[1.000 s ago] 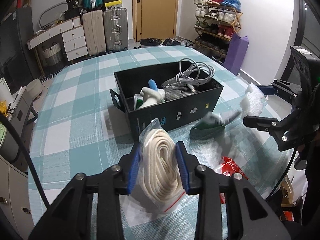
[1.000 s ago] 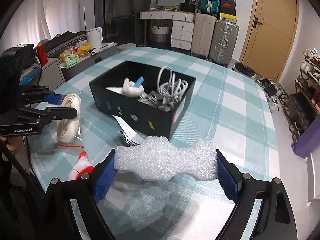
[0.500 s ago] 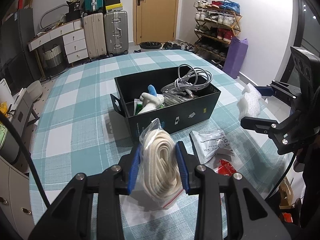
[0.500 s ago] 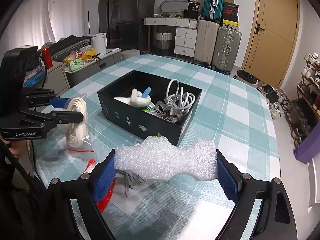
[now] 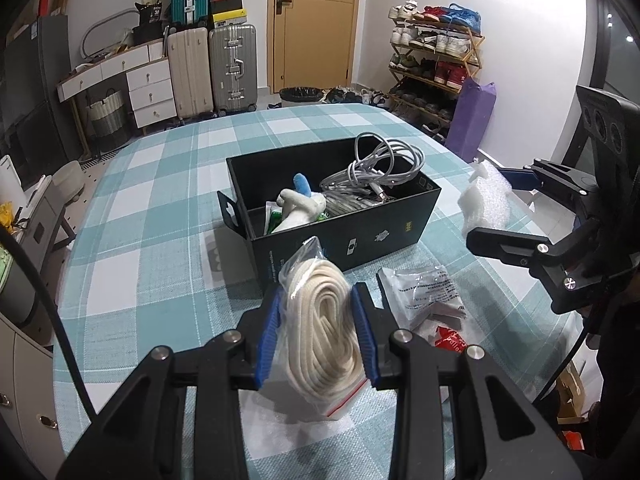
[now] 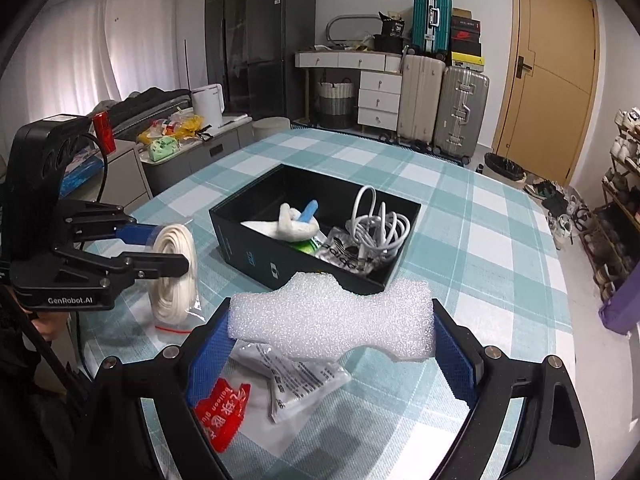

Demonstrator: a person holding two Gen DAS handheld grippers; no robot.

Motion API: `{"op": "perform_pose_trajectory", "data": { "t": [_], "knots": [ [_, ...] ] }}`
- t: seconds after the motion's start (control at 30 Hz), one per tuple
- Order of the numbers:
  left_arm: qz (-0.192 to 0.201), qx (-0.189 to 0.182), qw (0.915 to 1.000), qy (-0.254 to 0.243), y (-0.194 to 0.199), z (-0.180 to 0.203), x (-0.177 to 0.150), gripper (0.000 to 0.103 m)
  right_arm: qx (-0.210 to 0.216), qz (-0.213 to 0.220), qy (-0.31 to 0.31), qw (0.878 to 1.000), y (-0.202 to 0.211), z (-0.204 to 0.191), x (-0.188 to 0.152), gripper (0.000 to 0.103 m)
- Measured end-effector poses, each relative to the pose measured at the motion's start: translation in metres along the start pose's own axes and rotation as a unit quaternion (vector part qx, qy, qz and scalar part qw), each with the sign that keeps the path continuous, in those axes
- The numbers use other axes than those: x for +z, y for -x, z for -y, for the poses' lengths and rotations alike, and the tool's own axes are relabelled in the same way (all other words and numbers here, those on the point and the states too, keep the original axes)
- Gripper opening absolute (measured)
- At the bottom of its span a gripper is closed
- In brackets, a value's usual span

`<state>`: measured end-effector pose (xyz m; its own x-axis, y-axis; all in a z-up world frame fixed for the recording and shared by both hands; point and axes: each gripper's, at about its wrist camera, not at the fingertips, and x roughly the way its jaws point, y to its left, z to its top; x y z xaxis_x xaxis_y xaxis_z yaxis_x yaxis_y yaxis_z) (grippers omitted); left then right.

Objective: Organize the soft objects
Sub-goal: 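Carry the bagged rope with the left tool while the right tool carries the foam over the box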

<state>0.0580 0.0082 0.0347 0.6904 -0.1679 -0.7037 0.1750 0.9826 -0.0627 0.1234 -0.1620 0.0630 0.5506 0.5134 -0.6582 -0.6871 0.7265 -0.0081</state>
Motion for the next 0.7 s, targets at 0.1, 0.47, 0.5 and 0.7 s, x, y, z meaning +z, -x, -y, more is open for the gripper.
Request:
{"op": "perform_pose_trajectory", "data": {
  "t": [0.1, 0.47, 0.5, 0.7],
  "knots": [
    [0.002, 0.000, 1.0000, 0.001, 0.000, 0.000, 0.001, 0.033, 0.005, 0.004, 0.005, 1.000, 0.000, -0.001, 0.002, 0.091],
    [0.020, 0.000, 0.9997, 0.016, 0.005, -0.011, 0.014, 0.033, 0.008, 0.017, 0.018, 1.000, -0.002, -0.001, 0.014, 0.091],
    [0.023, -0.002, 0.9996, 0.018, 0.006, -0.011, 0.017, 0.033, 0.008, 0.017, 0.020, 1.000, -0.003, -0.001, 0.016, 0.091],
    [0.039, -0.007, 0.9988, 0.029, 0.011, -0.017, 0.032, 0.032, 0.017, 0.016, 0.028, 0.999, -0.010, -0.003, 0.026, 0.091]
  ]
}}
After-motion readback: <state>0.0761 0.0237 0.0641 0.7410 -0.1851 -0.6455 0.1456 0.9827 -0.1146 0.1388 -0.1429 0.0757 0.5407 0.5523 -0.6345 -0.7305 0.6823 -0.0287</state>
